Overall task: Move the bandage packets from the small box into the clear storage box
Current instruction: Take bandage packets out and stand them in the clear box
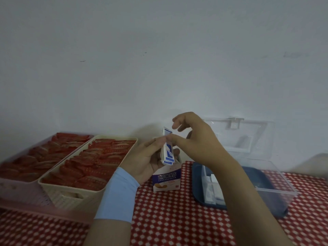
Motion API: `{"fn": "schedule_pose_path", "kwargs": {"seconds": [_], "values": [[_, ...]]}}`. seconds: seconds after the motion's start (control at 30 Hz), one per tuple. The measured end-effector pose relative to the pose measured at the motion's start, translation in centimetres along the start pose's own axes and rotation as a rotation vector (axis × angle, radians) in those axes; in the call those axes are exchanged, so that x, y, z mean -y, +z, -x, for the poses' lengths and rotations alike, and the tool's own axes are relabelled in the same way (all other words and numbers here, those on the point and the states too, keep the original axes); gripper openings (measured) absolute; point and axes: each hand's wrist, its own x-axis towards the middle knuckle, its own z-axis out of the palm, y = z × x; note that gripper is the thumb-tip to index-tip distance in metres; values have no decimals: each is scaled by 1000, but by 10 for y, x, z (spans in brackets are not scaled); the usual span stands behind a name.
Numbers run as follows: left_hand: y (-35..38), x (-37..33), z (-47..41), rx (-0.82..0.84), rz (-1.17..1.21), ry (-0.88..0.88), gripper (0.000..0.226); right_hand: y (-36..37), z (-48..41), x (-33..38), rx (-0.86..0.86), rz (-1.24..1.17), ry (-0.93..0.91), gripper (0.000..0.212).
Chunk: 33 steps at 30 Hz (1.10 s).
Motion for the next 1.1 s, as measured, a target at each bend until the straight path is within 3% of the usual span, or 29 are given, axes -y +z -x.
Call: {"fn": "schedule_pose_path", "kwargs": {"seconds": [0.13, 0.2, 0.57, 0.7, 0.83, 0.93, 1.1], "values": [[-2, -2, 0, 11, 37, 8, 29, -7, 7, 11, 308, -21, 15, 43], [-3, -1, 0, 21, 63, 7, 27, -4, 8, 13, 356, 80, -15, 52], [-3, -1, 3, 84, 73, 32, 26, 7, 8, 9, 288, 67, -101, 46], [-7, -1, 5, 87, 68, 37, 33, 6, 9, 8, 317, -75, -9, 42], [-4, -3, 8, 80, 72, 2, 38, -4, 5, 8, 249, -392, 157, 37], [2, -4, 10, 95, 36, -12, 41, -8, 4, 3, 206, -329, 244, 43], [17, -4, 12, 141, -86, -39, 46, -21, 11, -7, 219, -389, 317, 17]]}}
